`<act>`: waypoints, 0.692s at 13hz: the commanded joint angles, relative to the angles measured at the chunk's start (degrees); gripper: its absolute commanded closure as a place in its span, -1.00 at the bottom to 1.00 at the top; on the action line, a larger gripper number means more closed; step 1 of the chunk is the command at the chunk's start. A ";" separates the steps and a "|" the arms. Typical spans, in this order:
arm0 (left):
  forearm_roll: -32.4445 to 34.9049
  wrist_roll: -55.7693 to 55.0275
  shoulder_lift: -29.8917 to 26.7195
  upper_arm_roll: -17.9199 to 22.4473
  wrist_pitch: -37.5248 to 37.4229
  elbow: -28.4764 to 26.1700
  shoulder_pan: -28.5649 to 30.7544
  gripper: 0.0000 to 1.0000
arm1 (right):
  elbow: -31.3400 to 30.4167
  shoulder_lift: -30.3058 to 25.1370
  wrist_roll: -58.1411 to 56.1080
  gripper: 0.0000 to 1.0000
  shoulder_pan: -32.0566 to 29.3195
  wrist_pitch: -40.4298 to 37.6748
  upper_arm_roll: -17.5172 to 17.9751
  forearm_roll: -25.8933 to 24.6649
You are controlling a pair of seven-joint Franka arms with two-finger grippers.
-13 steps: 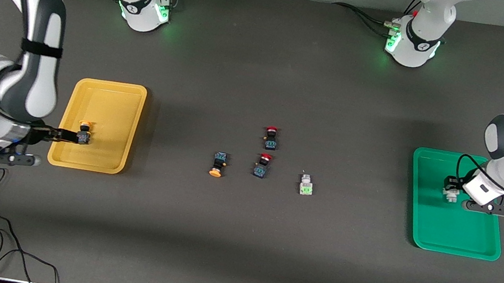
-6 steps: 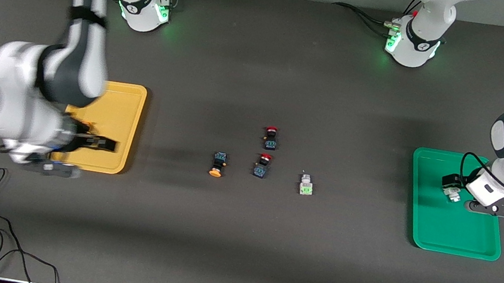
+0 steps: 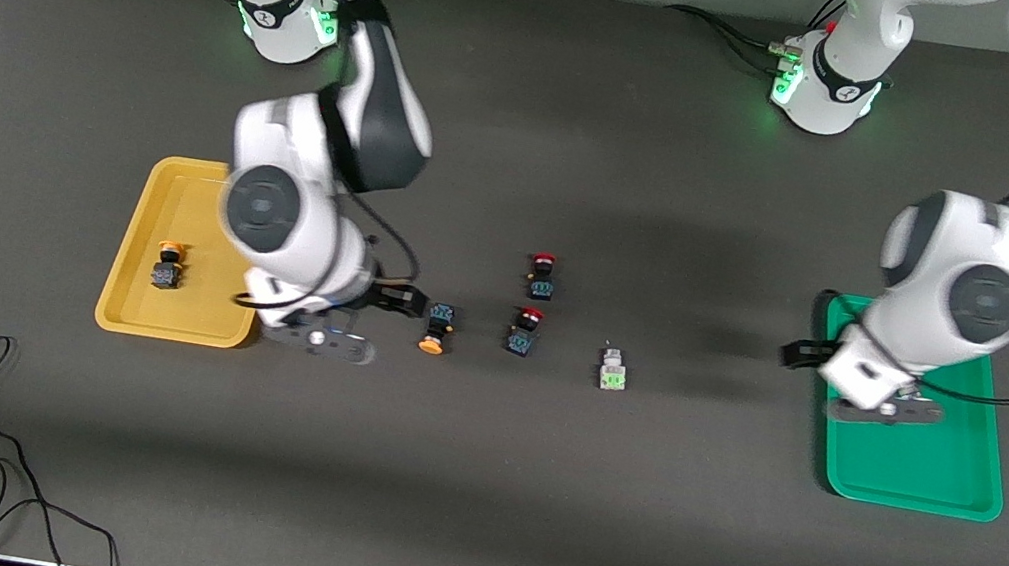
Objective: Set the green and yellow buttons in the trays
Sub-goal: 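Move the right gripper to another yellow button while the left gripper reaches green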
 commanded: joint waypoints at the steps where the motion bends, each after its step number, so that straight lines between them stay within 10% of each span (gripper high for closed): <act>1: -0.47 -11.93 7.00 0.78 -1.08 8.28 -7.42 -0.99 | 1.45 3.86 4.18 -0.99 -1.23 4.45 3.20 1.45; 9: -1.88 -24.80 23.97 0.86 5.15 22.37 -17.37 -0.99 | -5.94 11.96 4.72 -0.99 1.85 20.38 5.77 1.62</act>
